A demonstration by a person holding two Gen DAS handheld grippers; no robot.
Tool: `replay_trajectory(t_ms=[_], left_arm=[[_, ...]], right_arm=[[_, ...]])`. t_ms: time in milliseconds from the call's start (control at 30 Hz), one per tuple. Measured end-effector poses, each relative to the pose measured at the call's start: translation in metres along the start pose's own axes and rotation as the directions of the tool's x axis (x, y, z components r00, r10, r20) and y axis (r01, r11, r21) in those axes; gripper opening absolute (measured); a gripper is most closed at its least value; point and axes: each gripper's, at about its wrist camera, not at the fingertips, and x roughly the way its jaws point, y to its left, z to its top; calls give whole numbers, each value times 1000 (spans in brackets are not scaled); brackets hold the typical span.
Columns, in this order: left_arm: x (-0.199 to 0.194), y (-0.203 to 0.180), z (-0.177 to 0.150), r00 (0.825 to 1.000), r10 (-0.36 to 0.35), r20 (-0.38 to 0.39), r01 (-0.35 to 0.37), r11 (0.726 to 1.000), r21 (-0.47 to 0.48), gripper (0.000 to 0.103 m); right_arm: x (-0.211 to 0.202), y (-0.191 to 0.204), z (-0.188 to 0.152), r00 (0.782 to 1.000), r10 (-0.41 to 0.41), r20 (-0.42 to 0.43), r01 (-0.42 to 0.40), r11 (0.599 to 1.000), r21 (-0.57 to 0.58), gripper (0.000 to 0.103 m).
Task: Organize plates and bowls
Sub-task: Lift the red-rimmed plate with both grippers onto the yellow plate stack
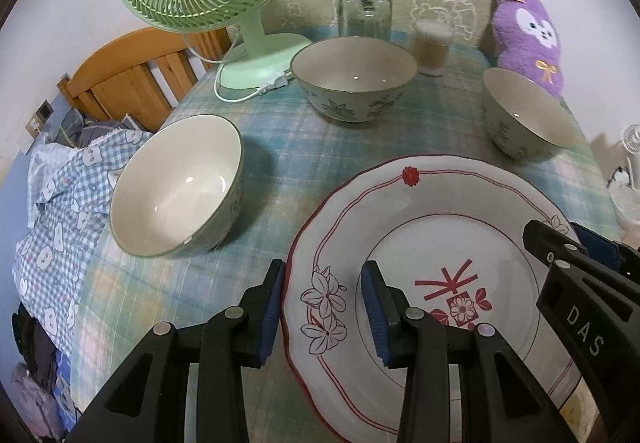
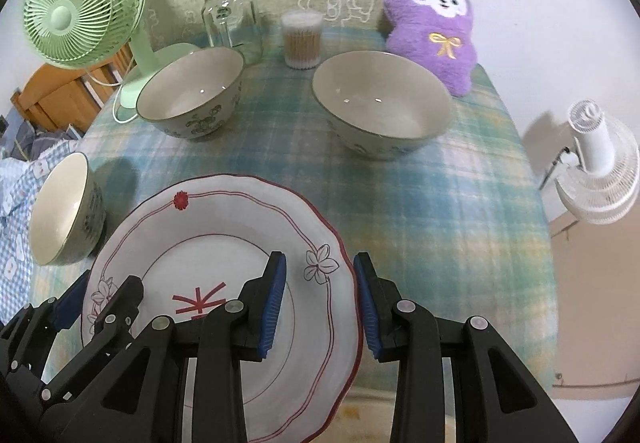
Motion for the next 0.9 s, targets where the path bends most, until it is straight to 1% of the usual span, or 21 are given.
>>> replay_trajectory(t_ms=[167, 433, 633, 900], left_arm=[[-17, -6, -14, 999, -32, 8, 31, 999, 36, 38], [-39, -19, -43, 997, -79, 10, 77, 992, 98, 38], [-52, -31, -68, 993, -117, -1, 115, 981, 154, 38], [-61, -53, -94, 988, -152, -17, 152, 960, 237, 38]], right_arm=[[-20, -10, -18, 1000, -26, 5, 25, 999, 35, 39], [-52, -29, -58, 997, -82, 13, 81, 994, 78, 39], [-66, -45, -90, 993, -115, -4, 114, 985, 131, 39], [-72, -68, -128, 989, -144, -37, 149, 968, 201, 39]])
